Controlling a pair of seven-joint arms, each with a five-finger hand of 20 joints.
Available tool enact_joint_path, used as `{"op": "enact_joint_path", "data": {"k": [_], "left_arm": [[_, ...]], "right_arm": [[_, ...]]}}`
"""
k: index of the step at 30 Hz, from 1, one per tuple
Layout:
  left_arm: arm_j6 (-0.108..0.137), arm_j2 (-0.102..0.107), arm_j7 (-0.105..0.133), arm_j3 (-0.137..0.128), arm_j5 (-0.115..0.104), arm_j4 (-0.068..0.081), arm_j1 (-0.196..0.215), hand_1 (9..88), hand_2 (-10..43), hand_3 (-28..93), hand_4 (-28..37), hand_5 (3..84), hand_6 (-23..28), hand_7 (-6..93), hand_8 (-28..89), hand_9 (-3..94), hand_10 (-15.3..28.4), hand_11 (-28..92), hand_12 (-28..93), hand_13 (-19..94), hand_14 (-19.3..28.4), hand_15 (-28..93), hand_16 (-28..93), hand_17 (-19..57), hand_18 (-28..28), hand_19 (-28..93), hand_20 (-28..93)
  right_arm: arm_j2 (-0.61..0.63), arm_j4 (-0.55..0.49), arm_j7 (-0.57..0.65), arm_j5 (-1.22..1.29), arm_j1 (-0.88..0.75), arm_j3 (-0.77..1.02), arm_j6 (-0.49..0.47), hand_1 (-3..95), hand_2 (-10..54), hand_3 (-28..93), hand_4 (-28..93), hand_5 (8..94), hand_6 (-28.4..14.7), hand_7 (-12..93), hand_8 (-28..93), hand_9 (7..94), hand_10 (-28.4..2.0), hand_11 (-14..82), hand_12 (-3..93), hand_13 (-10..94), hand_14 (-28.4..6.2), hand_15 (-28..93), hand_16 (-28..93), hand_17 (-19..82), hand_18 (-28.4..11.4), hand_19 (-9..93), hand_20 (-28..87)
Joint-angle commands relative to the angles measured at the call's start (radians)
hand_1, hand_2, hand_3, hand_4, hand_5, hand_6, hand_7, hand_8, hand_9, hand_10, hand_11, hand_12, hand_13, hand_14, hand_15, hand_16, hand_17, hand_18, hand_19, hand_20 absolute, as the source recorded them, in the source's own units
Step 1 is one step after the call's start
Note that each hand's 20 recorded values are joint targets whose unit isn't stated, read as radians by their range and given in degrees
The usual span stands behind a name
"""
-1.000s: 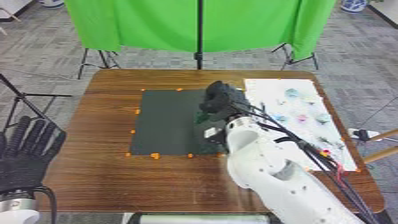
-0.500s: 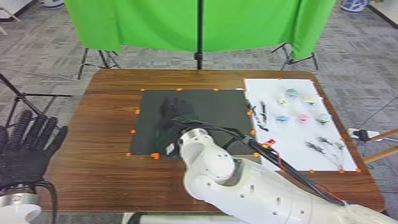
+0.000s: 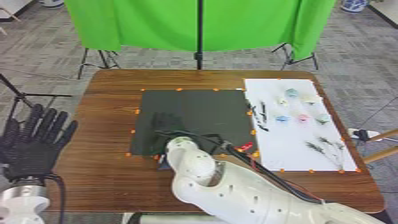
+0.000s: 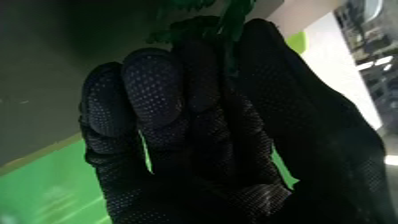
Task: Arrange flowers
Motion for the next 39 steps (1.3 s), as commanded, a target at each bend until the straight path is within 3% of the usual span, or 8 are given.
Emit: {"op": "enact_joint_path", "data": {"k": [1,10,18,21,23,27,37,39], "left_arm": [[-0.024,-0.006,-0.031,0.028,0.0,0.019,-0.012,26.8,13.0,72,-28.3,39.0,5.6,15.0,-10,37.3,14.8,19,11,31,14.6,31,-4,-4.4,15.4,34,16],[-0.021,0.001,-0.033,0.031,-0.013,0.025,-0.013,26.9,12.9,72,-28.3,39.1,5.1,15.3,-10,37.2,14.6,19,11,31,14.5,31,-4,-4.4,15.4,34,16],[-0.03,0.005,-0.044,0.039,-0.011,0.03,-0.016,27.3,12.8,71,-28.3,39.4,3.9,16.6,-11,37.2,14.6,19,11,31,14.4,31,-4,-4.5,15.4,34,16],[-0.047,0.008,-0.052,0.032,0.012,0.032,-0.006,27.5,12.7,71,-28.3,39.6,3.5,16.8,-11,37.0,14.5,19,12,31,14.3,31,-4,-4.5,15.3,34,16],[-0.049,0.008,-0.055,0.031,0.012,0.032,-0.006,28.0,12.2,71,-28.3,39.7,3.3,16.8,-11,37.0,14.4,19,12,30,14.4,31,-4,-4.4,15.3,34,16],[-0.051,0.008,-0.062,0.038,0.01,0.034,-0.013,28.3,12.0,71,-28.3,40.1,3.2,16.7,-11,36.9,14.3,19,12,30,14.4,31,-4,-4.4,15.3,33,16],[-0.052,0.003,-0.06,0.031,0.004,0.037,-0.011,28.6,11.4,71,-28.3,39.9,4.3,15.9,-11,36.8,14.2,19,12,30,14.5,30,-4,-4.4,15.3,33,16],[-0.064,-0.001,-0.058,0.029,-0.014,0.034,-0.005,28.5,11.5,71,-28.3,39.7,4.6,15.8,-11,36.8,14.2,19,12,30,14.5,30,-4,-4.4,15.3,33,16]], "right_arm": [[-0.027,0.02,0.043,-0.054,-0.006,-0.002,0.002,59.0,-9.5,75,-21,61.5,-1.6,65,18,76.5,-12.4,31.3,58.1,69,-7.9,55,47,37,-26.0,83,34],[-0.032,0.029,0.082,-0.055,-0.002,0.002,-0.02,57.8,-9.5,74,-21,60.0,-2.2,66,17,75.6,-12.7,34.1,56.4,68,-8.3,57,46,37,-26.2,84,33],[-0.033,0.013,0.094,-0.052,-0.009,0.018,-0.072,51.6,-9.5,72,-25,57.0,-4.0,63,17,74.2,-14.1,37.1,53.6,69,-13.0,61,38,36,-27.1,85,32],[-0.037,0.01,0.119,-0.048,-0.009,0.017,-0.063,47.0,-9.5,73,-28,56.8,-5.0,60,16,71.8,-16.0,44.5,45.5,69,-14.0,63,34,36,-27.5,85,32],[-0.038,0.009,0.126,-0.036,-0.01,0.02,-0.049,44.1,-9.5,73,-28,57.1,-5.8,59,14,70.8,-17.0,48.6,38.7,68,-14.3,63,33,36,-27.6,85,32],[-0.041,0.015,0.135,-0.043,-0.009,0.025,-0.034,39.6,-9.5,73,-28,57.8,-7.5,62,-16,70.4,-17.4,49.6,37.5,68,-14.7,64,33,35,-28.0,86,32],[-0.026,0.0,0.155,-0.025,-0.007,0.021,-0.049,38.3,-9.5,74,-28,57.5,-8.3,62,-18,70.0,-17.9,50.2,37.4,67,-16.0,65,33,35,-28.4,85,33],[-0.024,-0.005,0.156,-0.027,-0.009,0.023,-0.045,38.4,-9.5,74,-28,58.0,-8.3,62,-18,70.3,-18.2,50.0,37.2,67,-16.1,65,33,34,-28.4,85,34]]}}
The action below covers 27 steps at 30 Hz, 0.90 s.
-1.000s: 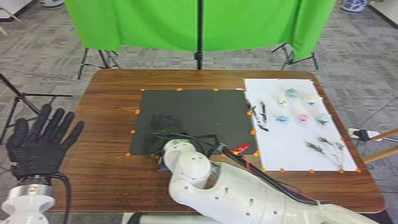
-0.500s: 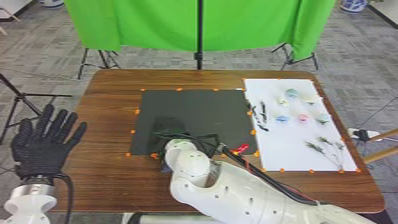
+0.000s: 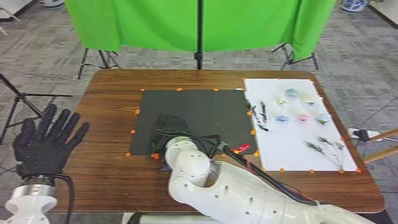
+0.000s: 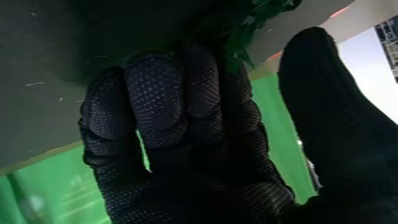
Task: Arrange flowers
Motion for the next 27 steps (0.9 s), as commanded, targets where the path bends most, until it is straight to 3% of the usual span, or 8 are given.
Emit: {"op": "enact_joint_path", "data": {"k": [1,4,13,18,21,24,27], "left_arm": [[-0.033,-0.008,-0.007,-0.002,-0.018,0.013,0.015,28.5,11.5,71,-28.3,39.7,4.8,15.7,-11,36.8,14.2,19,12,30,14.5,30,-4,-4.3,15.3,33,16],[-0.035,-0.011,-0.004,-0.008,-0.003,0.009,0.029,28.3,11.5,71,-28.3,39.5,5.2,15.3,-10,36.7,14.3,19,12,30,14.5,30,-4,-4.3,15.3,33,16],[-0.034,-0.018,0.006,-0.02,-0.002,0.001,0.051,28.1,11.7,71,-28.3,39.2,5.4,14.7,-10,36.5,14.4,19,12,30,14.6,30,-3,-4.4,15.4,33,16],[-0.032,-0.046,0.003,-0.026,0.001,-0.007,0.071,28.1,11.8,71,-28.3,39.1,5.4,14.6,-10,36.5,14.4,18,12,30,14.6,30,-3,-4.4,15.4,32,16],[-0.033,-0.051,-0.002,-0.026,0.007,-0.009,0.075,28.0,11.8,71,-28.3,39.1,5.4,14.6,-10,36.5,14.5,18,12,30,14.7,30,-3,-4.4,15.4,32,16],[-0.038,-0.072,-0.01,-0.024,0.022,-0.006,0.067,28.0,11.8,71,-28.3,39.1,5.4,14.5,-10,36.5,14.6,18,12,30,14.6,30,-3,-4.4,15.3,32,16],[-0.04,-0.08,-0.017,-0.022,0.024,-0.006,0.06,28.0,11.8,71,-28.3,39.0,5.4,14.4,-10,36.5,14.5,18,12,30,14.7,30,-3,-4.4,15.3,32,16]], "right_arm": [[0.012,-0.02,0.017,0.01,0.008,0.003,0.016,38.4,-9.5,73,-28,58.4,-8.3,61,-18,70.4,-18.3,49.8,37.2,67,-16.3,65,33,34,-28.4,85,34],[0.022,-0.036,0.02,0.017,0.014,0.002,0.048,37.4,-9.5,72,-28,59.2,-8.4,60,-18,70.4,-18.5,49.7,37.2,67,-17.0,66,33,34,-28.4,85,37],[0.038,-0.074,0.002,0.032,0.016,0.036,0.092,35.8,-9.5,70,-28,58.5,-8.9,60,-17,70.0,-18.9,50.3,37.4,67,-17.2,66,33,34,-28.4,83,40],[0.074,-0.122,-0.021,0.037,-0.018,0.104,0.085,35.6,-9.5,69,-28,57.4,-9.4,60,-17,68.9,-19.4,50.6,37.7,66,-17.4,66,33,34,-28.4,83,41],[0.168,-0.19,-0.048,0.008,-0.056,0.148,0.137,35.8,-9.5,70,-28,57.0,-9.8,60,-17,68.1,-19.7,50.2,37.2,65,-18.0,67,33,33,-28.4,83,41],[0.275,-0.258,-0.081,-0.075,-0.13,0.22,0.159,37.8,-9.5,74,-28,57.3,-9.6,60,-17,68.5,-19.6,50.4,36.4,65,-17.9,67,32,33,-28.4,83,41],[0.368,-0.316,-0.054,-0.115,-0.212,0.321,0.191,38.4,-9.5,75,-28,57.5,-9.5,60,-17,68.5,-19.5,50.3,36.3,65,-17.8,67,32,33,-28.4,83,41]]}}
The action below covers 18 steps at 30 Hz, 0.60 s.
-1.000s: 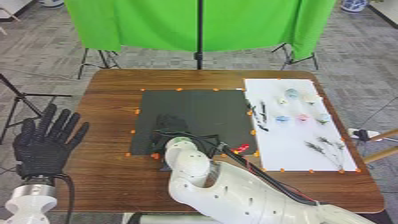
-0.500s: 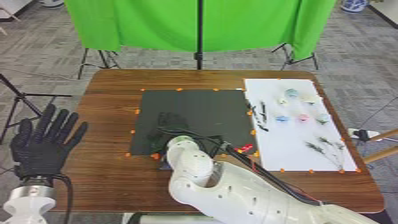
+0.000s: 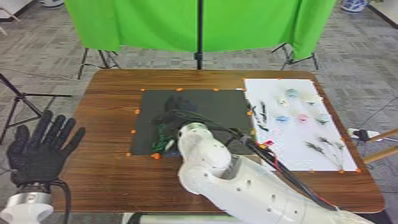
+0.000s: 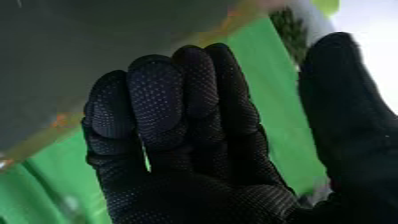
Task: Arrange flowers
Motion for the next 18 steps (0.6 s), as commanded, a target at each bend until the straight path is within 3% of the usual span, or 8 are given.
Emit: {"op": "enact_joint_path", "data": {"k": [1,6,10,16,18], "left_arm": [[-0.013,-0.04,-0.016,0.003,0.022,-0.003,0.017,27.9,11.8,71,-28.3,39.0,5.4,14.5,-10,36.5,14.5,18,12,30,14.7,30,-3,-4.4,15.3,32,16],[-0.021,-0.038,-0.006,-0.002,0.022,-0.011,0.028,28.0,11.8,71,-28.3,39.0,5.4,14.5,-10,36.5,14.5,18,12,30,14.7,30,-3,-4.4,15.3,32,16],[-0.009,-0.033,0.005,-0.007,-0.004,-0.018,0.032,27.8,11.7,71,-28.3,39.0,5.4,14.6,-10,36.4,14.4,18,12,30,14.7,30,-3,-4.5,15.3,32,16],[0.002,-0.034,0.011,-0.018,-0.01,-0.028,0.049,27.9,11.7,71,-28.3,39.2,5.3,14.8,-10,36.6,14.5,18,12,30,14.6,30,-3,-4.5,15.4,32,16],[0.017,-0.035,0.028,-0.018,-0.034,-0.032,0.05,27.8,11.6,71,-28.3,39.3,5.4,14.8,-10,36.7,14.5,19,12,30,14.6,30,-3,-4.5,15.4,32,16]], "right_arm": [[0.295,-0.133,0.004,-0.153,-0.179,0.206,0.104,38.5,-9.5,75,-28,57.4,-9.5,60,-17,68.3,-19.7,49.8,36.2,65,-17.8,67,32,33,-28.4,83,41],[0.422,-0.219,0.083,-0.222,-0.363,0.428,0.105,38.6,-9.5,75,-28,58.2,-9.2,41,-13,66.2,-21.4,37.3,28.5,60,-18.7,63,28,31,-28.4,82,39],[0.47,-0.286,0.155,-0.257,-0.552,0.642,0.126,39.0,-9.5,76,-28,57.8,-9.6,39,-12,63.6,-22.2,32.5,26.1,57,-19.4,61,26,30,-28.4,81,38],[0.501,-0.341,0.15,-0.252,-0.808,0.899,0.095,40.0,-9.5,78,-28,55.6,-10.1,36,-11,59.0,-23.4,29.0,24.6,52,-20.7,60,22,29,-28.4,81,37],[0.501,-0.33,0.173,-0.256,-0.832,0.919,0.086,39.8,-9.5,78,-28,53.8,-10.3,36,-11,54.6,-24.2,27.4,23.6,46,-21.8,60,20,27,-28.4,81,36]]}}
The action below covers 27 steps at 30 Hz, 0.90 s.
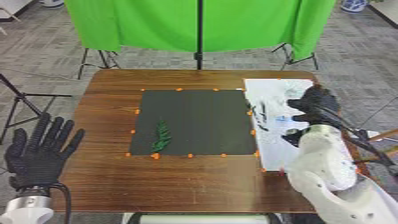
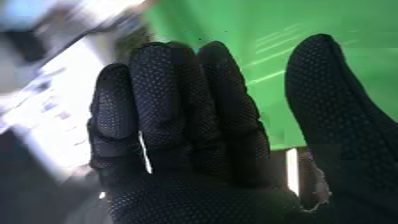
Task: Arrange flowers
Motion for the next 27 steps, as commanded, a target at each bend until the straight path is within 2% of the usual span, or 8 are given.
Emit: {"op": "enact_joint_path", "data": {"k": [1,3,8,12,14,22,24,27], "left_arm": [[0.018,-0.004,0.025,-0.009,-0.043,-0.008,0.029,27.8,11.7,71,-28.3,39.5,5.5,14.9,-10,36.9,14.6,19,12,30,14.6,30,-3,-4.5,15.4,33,16],[0.024,-0.003,0.027,-0.009,-0.042,-0.012,0.034,27.9,11.7,71,-28.3,39.6,5.6,15.0,-10,37.1,14.6,19,12,31,14.5,30,-3,-4.5,15.4,33,16],[0.019,-0.006,0.025,-0.002,-0.039,-0.014,0.033,27.9,11.8,71,-28.3,39.9,5.6,15.2,-10,37.2,14.9,19,12,31,14.6,31,-3,-4.4,15.3,33,16],[0.015,-0.009,0.022,-0.002,-0.028,-0.011,0.035,27.8,11.8,71,-28.3,40.0,5.5,15.4,-10,37.3,14.8,19,12,31,14.6,31,-3,-4.4,15.3,33,16],[0.014,-0.009,0.027,-0.003,-0.034,-0.014,0.042,27.8,12.0,72,-28.3,40.0,5.5,15.4,-10,37.3,14.8,19,12,31,14.6,31,-3,-4.4,15.3,33,16],[0.019,-0.011,0.021,-0.002,-0.029,-0.014,0.045,27.9,12.4,72,-28.3,40.0,5.6,15.4,-10,37.3,14.9,19,12,31,14.7,31,-3,-4.4,15.3,33,16],[0.028,-0.012,0.019,-0.002,-0.025,-0.015,0.043,28.1,12.7,72,-28.3,40.1,5.6,15.5,-10,37.4,14.9,20,12,31,14.6,31,-3,-4.4,15.2,33,16],[0.028,-0.012,0.017,-0.002,-0.032,-0.015,0.045,28.1,13.0,72,-28.3,40.1,5.5,15.5,-10,37.6,14.9,20,12,31,14.6,32,-3,-4.4,15.2,33,16]], "right_arm": [[0.043,0.01,-0.005,-0.004,-0.289,0.222,-0.02,39.5,-9.5,79,-28,52.0,-10.7,36,-12,50.5,-25.2,25.1,22.4,42,-23.0,60,17,26,-28.4,80,35],[0.035,0.027,0.009,0.019,-0.284,0.232,-0.05,39.3,-9.5,79,-28,50.2,-11.0,34,-12,48.2,-25.6,23.7,21.7,39,-23.6,59,16,25,-28.3,80,34],[0.01,0.04,0.03,0.075,-0.282,0.269,-0.152,38.6,-9.5,78,-28,50.4,-11.8,27,-10,47.9,-25.7,22.6,21.3,38,-23.8,58,15,24,-28.4,80,34],[0.01,0.041,0.024,0.073,-0.287,0.267,-0.176,38.7,-9.5,78,-28,51.6,-12.0,24,-9,48.6,-25.5,22.3,21.2,38,-23.8,58,15,24,-28.4,80,34],[0.008,0.04,0.016,0.065,-0.291,0.267,-0.19,39.0,-9.5,78,-28,52.4,-11.7,24,-9,48.8,-25.4,22.3,21.3,38,-23.8,58,15,24,-28.4,79,34],[0.0,0.075,0.026,0.017,-0.283,0.237,-0.276,44.7,-9.5,79,-28,58.6,-9.6,25,-9,53.9,-23.6,24.2,22.2,41,-22.5,59,16,24,-28.4,79,35],[-0.003,0.076,0.013,-0.004,-0.293,0.234,-0.299,46.4,-9.5,80,-28,60.2,-8.6,26,-9,55.0,-23.1,24.7,22.3,41,-22.3,59,16,24,-28.3,80,35],[-0.011,0.082,0.014,-0.001,-0.291,0.225,-0.308,47.8,-9.5,80,-28,63.0,-7.3,27,-9,57.8,-22.1,25.3,22.5,42,-21.4,59,16,24,-28.1,79,35]]}}
